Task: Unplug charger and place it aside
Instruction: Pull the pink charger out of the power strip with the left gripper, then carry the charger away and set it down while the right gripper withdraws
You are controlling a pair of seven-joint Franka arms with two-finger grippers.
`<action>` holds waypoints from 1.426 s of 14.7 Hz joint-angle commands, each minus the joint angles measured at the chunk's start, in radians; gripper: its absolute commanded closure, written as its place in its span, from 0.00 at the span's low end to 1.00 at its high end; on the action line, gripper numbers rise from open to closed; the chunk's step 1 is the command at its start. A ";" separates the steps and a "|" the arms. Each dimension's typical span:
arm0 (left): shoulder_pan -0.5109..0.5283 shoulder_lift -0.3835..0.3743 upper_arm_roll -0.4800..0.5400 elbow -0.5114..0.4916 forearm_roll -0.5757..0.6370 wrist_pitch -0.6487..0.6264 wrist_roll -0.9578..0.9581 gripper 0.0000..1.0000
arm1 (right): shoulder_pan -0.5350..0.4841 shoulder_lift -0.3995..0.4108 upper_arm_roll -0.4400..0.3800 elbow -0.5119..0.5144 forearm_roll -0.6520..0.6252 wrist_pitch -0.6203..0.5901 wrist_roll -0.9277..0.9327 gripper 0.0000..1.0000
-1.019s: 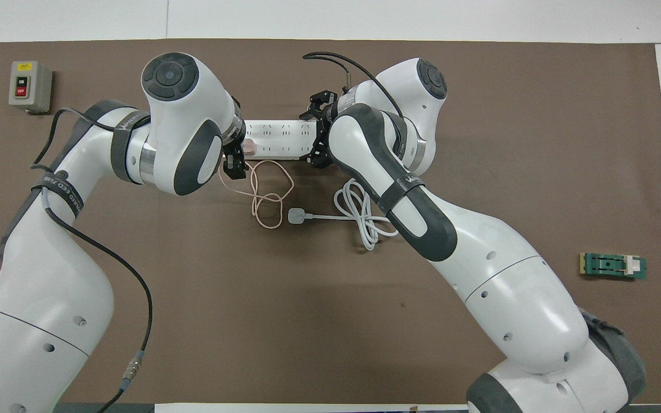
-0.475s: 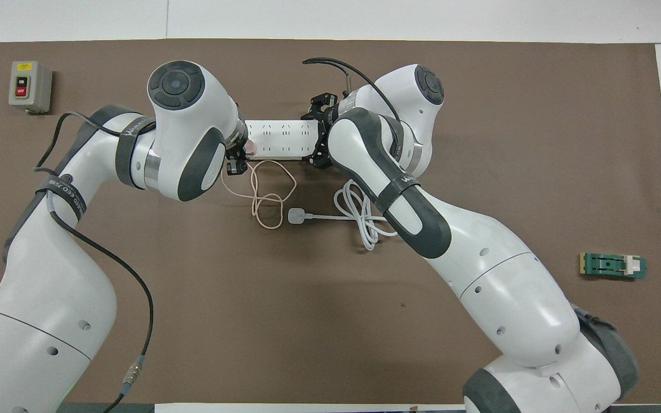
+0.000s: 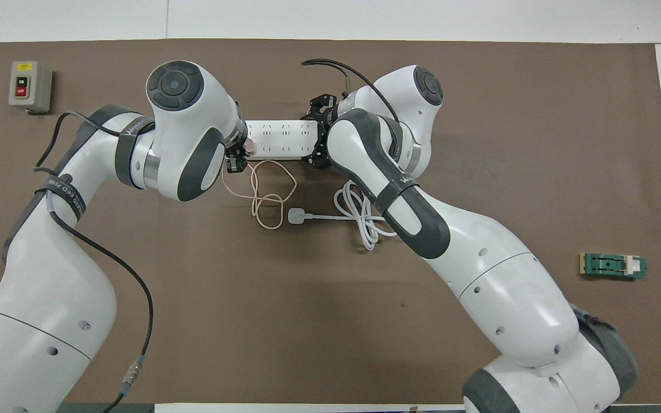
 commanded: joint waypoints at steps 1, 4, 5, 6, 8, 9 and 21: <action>-0.017 -0.035 0.017 -0.033 0.020 -0.025 -0.015 1.00 | 0.006 0.017 -0.001 0.019 0.016 0.042 -0.026 0.60; -0.006 -0.038 0.017 0.022 0.047 -0.103 -0.002 1.00 | 0.007 0.017 -0.001 0.015 0.017 0.051 -0.026 0.60; -0.002 -0.055 0.017 0.035 0.047 -0.122 0.009 1.00 | 0.007 0.016 -0.001 0.015 0.017 0.051 -0.026 0.60; 0.006 -0.067 0.017 0.041 0.047 -0.136 0.020 1.00 | 0.007 0.016 -0.001 0.015 0.017 0.051 -0.026 0.60; 0.031 -0.109 0.016 0.044 0.038 -0.151 0.060 1.00 | 0.007 0.016 -0.001 0.015 0.017 0.052 -0.025 0.60; 0.047 -0.129 0.012 0.044 0.034 -0.166 0.086 1.00 | 0.007 0.016 -0.001 0.015 0.019 0.052 -0.026 0.60; 0.498 -0.239 0.012 0.061 -0.059 -0.417 1.004 1.00 | -0.013 -0.145 -0.026 -0.020 0.011 -0.041 0.041 0.00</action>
